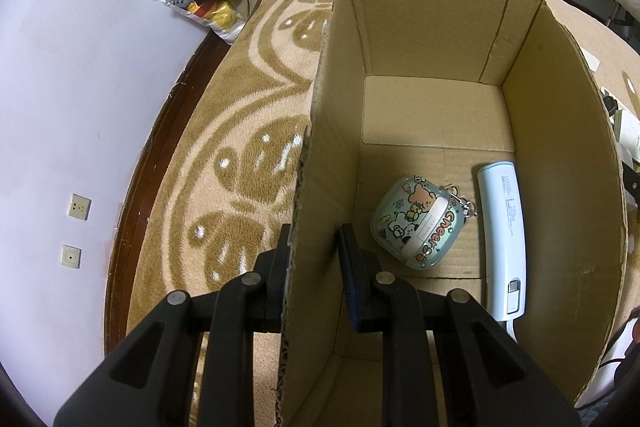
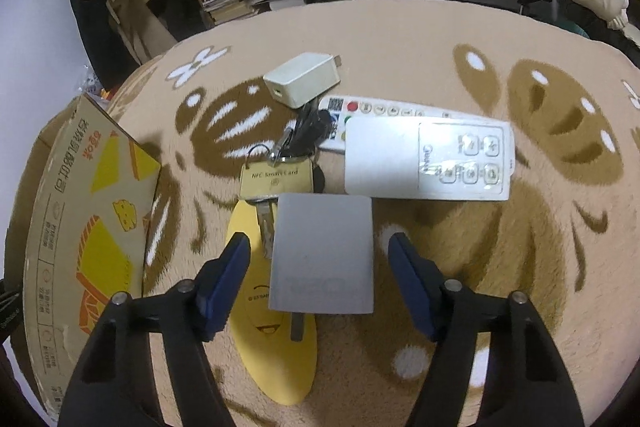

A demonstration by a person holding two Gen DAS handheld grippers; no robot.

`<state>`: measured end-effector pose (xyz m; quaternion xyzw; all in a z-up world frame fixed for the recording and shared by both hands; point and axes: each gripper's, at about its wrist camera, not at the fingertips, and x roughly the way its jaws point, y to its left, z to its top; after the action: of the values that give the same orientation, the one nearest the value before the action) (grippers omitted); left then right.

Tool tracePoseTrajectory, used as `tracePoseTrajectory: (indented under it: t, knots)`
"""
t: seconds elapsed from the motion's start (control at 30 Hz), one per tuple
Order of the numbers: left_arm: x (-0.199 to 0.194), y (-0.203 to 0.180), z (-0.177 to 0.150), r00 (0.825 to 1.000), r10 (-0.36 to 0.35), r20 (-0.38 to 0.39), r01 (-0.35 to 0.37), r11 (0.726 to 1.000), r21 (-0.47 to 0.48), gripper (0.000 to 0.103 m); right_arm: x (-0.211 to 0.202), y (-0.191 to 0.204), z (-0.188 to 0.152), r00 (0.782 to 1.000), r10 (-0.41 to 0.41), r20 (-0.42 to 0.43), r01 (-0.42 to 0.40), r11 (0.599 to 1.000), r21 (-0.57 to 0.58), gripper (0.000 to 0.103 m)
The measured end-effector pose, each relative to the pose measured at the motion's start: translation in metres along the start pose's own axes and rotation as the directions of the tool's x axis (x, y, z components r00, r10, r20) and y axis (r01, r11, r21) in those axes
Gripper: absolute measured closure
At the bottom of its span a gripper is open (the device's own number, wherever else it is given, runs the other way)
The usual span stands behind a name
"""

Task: Organize rigid objects
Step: 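Lower the right gripper onto the white charger and grasp it, then carry the white charger into the box and release it on the power bank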

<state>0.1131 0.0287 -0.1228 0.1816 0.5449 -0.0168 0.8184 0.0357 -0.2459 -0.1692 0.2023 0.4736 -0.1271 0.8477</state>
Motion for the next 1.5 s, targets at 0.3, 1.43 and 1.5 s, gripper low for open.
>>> tracePoseTrajectory:
  t: [0.3, 1.43, 1.5]
  knots:
    - [0.0, 0.0, -0.001, 1.0, 0.0, 0.0, 0.0, 1.0, 0.0, 0.082, 0.009, 0.001, -0.001, 0.999, -0.036, -0.036, 0.036, 0.999, -0.005, 0.048]
    - [0.0, -0.003, -0.004, 1.0, 0.011, -0.001, -0.011, 1.0, 0.014, 0.083, -0.073, 0.099, 0.011, 0.961, 0.146, 0.237, -0.103, 0.978, -0.182, 0.048]
    - [0.0, -0.003, -0.004, 1.0, 0.011, -0.001, -0.011, 1.0, 0.015, 0.083, -0.08, 0.108, 0.011, 0.952, 0.17, 0.253, -0.117, 0.97, -0.213, 0.048]
